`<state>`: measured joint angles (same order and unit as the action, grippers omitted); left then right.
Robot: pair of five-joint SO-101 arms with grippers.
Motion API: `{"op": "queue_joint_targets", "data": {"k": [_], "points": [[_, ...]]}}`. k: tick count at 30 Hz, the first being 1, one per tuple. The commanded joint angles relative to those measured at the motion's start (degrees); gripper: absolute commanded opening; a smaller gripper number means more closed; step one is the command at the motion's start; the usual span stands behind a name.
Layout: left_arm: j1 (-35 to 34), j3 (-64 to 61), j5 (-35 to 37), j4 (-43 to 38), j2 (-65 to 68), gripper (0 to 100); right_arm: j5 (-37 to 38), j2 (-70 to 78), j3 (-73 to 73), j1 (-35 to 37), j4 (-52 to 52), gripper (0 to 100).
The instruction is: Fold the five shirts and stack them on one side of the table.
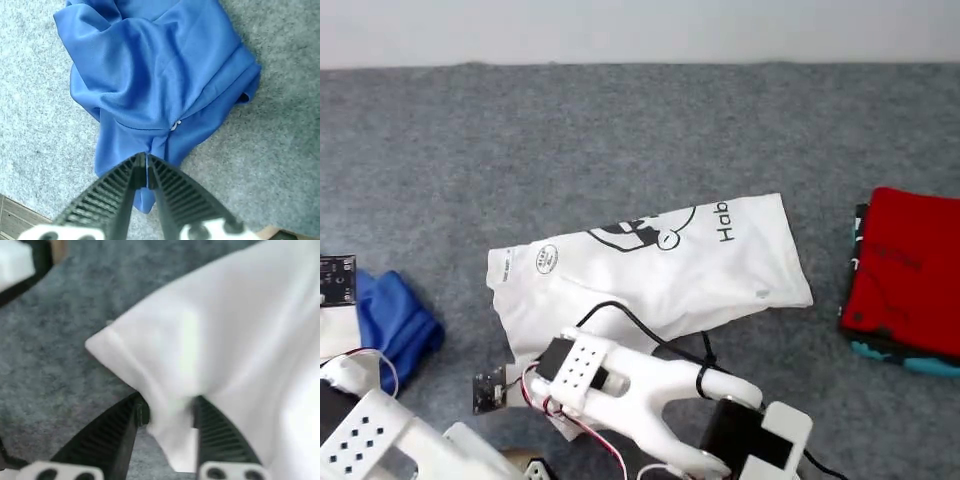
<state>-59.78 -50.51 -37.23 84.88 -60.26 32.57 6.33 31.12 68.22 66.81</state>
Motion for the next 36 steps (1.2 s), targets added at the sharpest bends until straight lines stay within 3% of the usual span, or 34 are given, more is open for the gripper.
{"op": "queue_joint_targets", "data": {"k": [1,11,20,33,36], "points": [[-0.4,1.1,-0.4,-1.1,-0.7,2,0.8,2.5,-0.1,0.3,-0.3,4.6],[-0.4,1.1,-0.4,-1.1,-0.7,2,0.8,2.1,-5.9,-0.7,3.6,1.0],[-0.4,1.1,-0.4,-1.3,-0.7,2,4.1,2.1,-22.7,-10.4,14.4,1.0],[0.0,1.1,-0.4,-1.5,-0.7,2,8.4,2.9,-29.5,-18.0,11.4,1.7],[0.0,1.1,-0.4,-1.5,-0.7,2,8.4,2.9,-29.5,-19.3,11.3,7.4]]}}
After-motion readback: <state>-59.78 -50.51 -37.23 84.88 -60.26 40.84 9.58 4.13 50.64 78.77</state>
